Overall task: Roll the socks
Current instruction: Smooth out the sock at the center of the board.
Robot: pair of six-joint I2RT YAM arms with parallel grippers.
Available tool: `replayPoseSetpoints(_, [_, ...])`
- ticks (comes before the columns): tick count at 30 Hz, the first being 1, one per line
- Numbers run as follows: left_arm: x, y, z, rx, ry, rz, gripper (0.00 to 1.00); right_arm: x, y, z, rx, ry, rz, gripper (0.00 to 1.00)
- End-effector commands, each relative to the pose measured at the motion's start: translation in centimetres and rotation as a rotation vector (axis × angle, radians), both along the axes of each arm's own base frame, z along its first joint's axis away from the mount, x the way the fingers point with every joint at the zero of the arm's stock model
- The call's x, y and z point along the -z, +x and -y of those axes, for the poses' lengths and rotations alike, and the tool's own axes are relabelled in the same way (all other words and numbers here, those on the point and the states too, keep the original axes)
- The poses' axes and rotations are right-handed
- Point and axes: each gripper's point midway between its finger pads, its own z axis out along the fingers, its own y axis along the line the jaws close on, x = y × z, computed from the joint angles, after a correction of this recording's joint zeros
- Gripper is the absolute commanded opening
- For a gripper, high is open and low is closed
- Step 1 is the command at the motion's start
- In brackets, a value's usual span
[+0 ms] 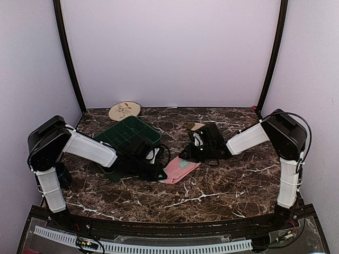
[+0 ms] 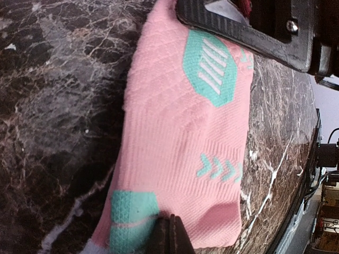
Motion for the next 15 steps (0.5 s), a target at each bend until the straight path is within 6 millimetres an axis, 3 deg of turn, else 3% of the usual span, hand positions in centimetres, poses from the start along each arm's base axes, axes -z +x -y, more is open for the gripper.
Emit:
replayPoseSetpoints(1, [3.4,-4.1,-2.6,0.039,0.138,-0.134,0.0,5.1,-0.3,2.1,-0.012,-0.166,-0.087,0.2])
replayPoseSetpoints(9, [2.2,-4.9,-0.3,0.116,0.048,-0.119,0.0,4.6,0.0,-0.7,-0.094,-0.186,-0.053,0.2])
replayPoseSetpoints(15, [0.8,-5.1,0.9,0.158,0.003,-0.098,0.0,4.4,-0.2,-1.7,-0.116,-0.19,-0.036,0.2])
